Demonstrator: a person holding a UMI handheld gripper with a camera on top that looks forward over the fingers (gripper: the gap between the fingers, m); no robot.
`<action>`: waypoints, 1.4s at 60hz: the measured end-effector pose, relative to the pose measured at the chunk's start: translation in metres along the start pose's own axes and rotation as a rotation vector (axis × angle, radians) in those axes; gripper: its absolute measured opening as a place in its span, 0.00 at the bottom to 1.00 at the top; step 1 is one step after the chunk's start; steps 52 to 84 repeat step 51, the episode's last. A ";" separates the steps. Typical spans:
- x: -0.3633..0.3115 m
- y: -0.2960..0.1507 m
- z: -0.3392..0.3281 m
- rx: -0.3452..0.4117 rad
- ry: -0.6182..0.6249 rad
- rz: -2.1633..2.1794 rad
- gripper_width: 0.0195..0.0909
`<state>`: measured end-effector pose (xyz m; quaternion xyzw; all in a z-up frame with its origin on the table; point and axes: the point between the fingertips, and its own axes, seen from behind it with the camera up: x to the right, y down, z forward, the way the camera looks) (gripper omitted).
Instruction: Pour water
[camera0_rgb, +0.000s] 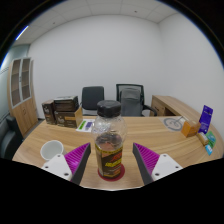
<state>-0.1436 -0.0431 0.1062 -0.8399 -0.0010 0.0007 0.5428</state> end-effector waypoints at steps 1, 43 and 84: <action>0.000 -0.002 -0.006 -0.001 0.005 -0.001 0.92; -0.033 0.021 -0.311 -0.158 0.082 -0.026 0.93; -0.028 0.018 -0.323 -0.153 0.107 -0.020 0.93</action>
